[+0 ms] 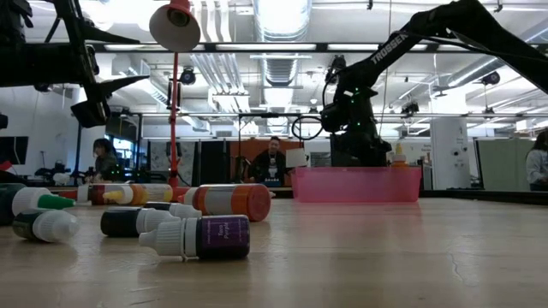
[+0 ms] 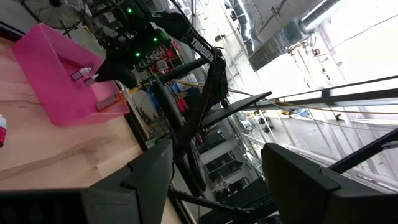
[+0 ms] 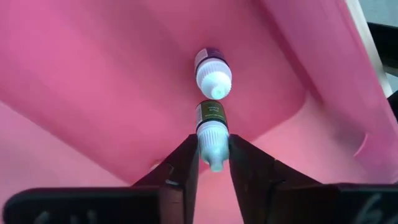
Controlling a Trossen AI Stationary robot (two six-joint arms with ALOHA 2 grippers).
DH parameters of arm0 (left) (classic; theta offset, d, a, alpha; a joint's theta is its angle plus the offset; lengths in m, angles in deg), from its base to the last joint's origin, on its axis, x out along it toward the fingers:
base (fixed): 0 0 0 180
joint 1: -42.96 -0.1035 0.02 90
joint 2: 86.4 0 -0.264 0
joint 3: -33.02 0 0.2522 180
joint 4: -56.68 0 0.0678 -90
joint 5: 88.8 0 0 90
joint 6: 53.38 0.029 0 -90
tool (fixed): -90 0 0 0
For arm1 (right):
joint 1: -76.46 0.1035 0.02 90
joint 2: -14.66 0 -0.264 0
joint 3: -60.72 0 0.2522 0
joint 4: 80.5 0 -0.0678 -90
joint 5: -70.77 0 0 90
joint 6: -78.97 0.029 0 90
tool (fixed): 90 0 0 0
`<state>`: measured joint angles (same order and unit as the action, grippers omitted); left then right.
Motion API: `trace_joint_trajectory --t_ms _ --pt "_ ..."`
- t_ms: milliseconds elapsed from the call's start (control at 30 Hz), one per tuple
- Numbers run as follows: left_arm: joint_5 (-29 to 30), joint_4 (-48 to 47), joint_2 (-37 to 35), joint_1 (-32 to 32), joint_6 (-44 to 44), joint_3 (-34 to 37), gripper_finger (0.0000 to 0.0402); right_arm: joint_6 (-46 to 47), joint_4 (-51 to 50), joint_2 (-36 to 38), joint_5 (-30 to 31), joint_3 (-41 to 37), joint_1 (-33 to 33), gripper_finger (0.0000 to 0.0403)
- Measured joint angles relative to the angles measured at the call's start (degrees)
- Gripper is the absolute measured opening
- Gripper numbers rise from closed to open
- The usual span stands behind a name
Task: Pick & Place food coloring
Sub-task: Put the small green food coloring bottle into the red bin
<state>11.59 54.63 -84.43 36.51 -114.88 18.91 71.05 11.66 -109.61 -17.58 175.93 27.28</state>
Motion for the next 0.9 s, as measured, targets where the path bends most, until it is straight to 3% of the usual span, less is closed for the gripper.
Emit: trace_joint_trajectory --t_ms 267,733,900 --pt "0.0 0.0 -0.01 0.01 -0.02 0.01 0.022 -0.22 0.18 0.0 0.0 0.0 0.03 0.0131" --pt "0.0 0.01 -0.01 -0.01 -0.01 -0.01 0.022 1.87 -3.79 2.55 -0.76 2.55 0.24 0.0162" --pt "0.0 0.0 0.0 0.0 0.0 0.0 0.022 1.99 -3.5 4.72 -8.01 6.32 0.93 0.016"
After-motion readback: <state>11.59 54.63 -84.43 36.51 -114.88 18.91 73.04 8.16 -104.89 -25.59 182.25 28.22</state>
